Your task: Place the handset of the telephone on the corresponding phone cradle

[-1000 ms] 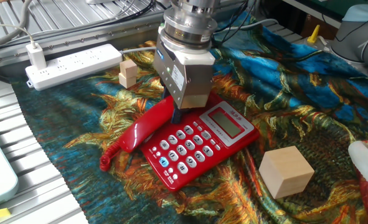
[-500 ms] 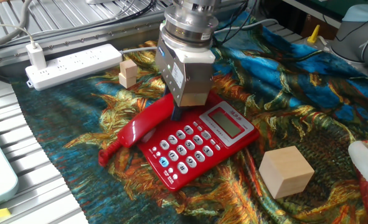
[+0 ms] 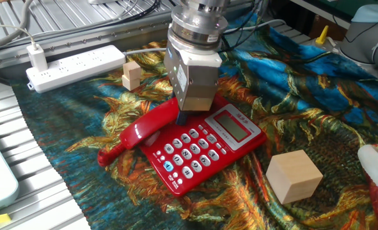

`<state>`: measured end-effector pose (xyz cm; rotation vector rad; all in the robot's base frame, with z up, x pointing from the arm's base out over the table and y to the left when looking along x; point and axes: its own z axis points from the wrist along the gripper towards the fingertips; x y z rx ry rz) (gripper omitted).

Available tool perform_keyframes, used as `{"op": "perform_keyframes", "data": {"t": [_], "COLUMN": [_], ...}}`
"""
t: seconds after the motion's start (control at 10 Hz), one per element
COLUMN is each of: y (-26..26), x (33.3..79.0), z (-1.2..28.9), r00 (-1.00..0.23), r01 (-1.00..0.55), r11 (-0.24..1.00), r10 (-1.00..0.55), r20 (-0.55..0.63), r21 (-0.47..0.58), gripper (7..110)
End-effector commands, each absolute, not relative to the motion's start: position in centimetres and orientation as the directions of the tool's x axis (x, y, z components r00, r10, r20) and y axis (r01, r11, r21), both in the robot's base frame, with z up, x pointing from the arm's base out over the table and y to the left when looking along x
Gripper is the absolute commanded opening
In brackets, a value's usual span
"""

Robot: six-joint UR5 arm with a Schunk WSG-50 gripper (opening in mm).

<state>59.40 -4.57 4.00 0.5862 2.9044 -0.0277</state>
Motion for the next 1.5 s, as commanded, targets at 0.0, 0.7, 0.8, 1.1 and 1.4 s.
{"op": "perform_keyframes", "data": {"t": [0.0, 0.7, 0.8, 1.1, 1.4], "y": [-3.66, -3.8, -3.73, -3.72, -3.82], "x": [58.96, 57.98, 57.98, 58.11, 58.01], "z": [4.39, 4.63, 4.67, 4.47, 4.11], "r00": [-0.893, -0.906, -0.907, -0.909, -0.91], "r01": [0.41, 0.361, 0.358, 0.351, 0.351], "r11": [0.911, 0.928, 0.929, 0.932, 0.933], "r10": [0.41, 0.373, 0.37, 0.363, 0.361], "r20": [-0.183, -0.199, -0.2, -0.203, -0.205], "r21": [0.039, 0.092, 0.094, 0.094, 0.081], "gripper": [7, 7, 7, 7, 7]}}
